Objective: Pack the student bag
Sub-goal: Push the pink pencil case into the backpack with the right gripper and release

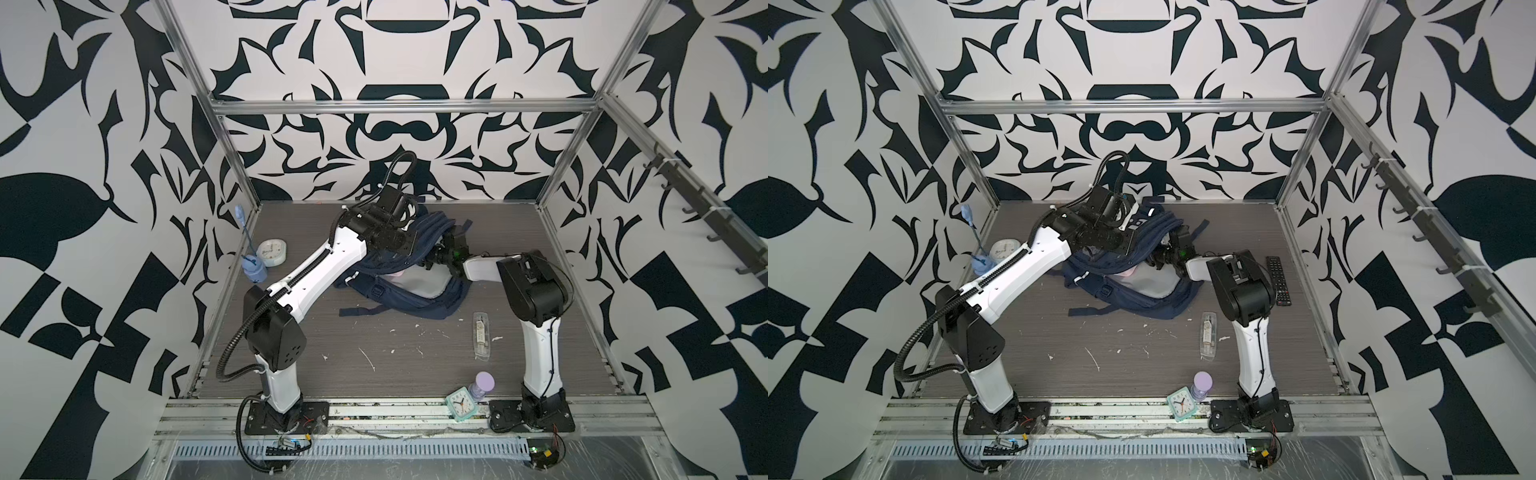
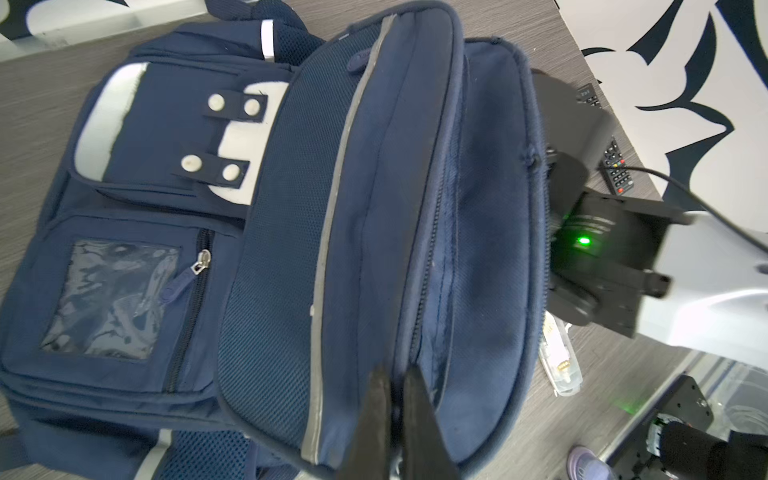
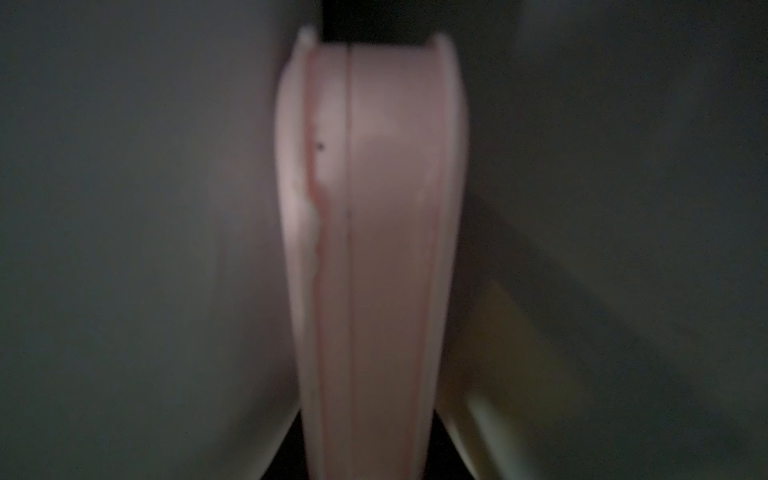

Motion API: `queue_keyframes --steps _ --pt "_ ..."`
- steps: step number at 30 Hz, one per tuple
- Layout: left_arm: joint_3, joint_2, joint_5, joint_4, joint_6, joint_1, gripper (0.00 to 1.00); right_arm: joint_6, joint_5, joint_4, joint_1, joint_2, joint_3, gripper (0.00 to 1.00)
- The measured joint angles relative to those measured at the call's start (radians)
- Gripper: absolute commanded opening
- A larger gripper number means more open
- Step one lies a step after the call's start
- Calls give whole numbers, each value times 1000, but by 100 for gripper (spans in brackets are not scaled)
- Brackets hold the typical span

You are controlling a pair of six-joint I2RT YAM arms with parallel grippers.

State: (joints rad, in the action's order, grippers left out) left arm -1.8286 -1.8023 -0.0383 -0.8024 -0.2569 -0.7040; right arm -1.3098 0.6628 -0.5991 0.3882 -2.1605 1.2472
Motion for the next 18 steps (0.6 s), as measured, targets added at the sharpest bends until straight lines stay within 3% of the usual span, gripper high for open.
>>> queue_keyframes --steps 6,9,18 --pt "17 6 -24 24 -15 8 0 -24 -32 24 29 -49 68 58" --pt "21 8 -37 32 -23 14 0 2 -41 76 38 -51 100 67" --pt "21 13 -72 56 -43 56 0 189 -77 399 38 29 166 76"
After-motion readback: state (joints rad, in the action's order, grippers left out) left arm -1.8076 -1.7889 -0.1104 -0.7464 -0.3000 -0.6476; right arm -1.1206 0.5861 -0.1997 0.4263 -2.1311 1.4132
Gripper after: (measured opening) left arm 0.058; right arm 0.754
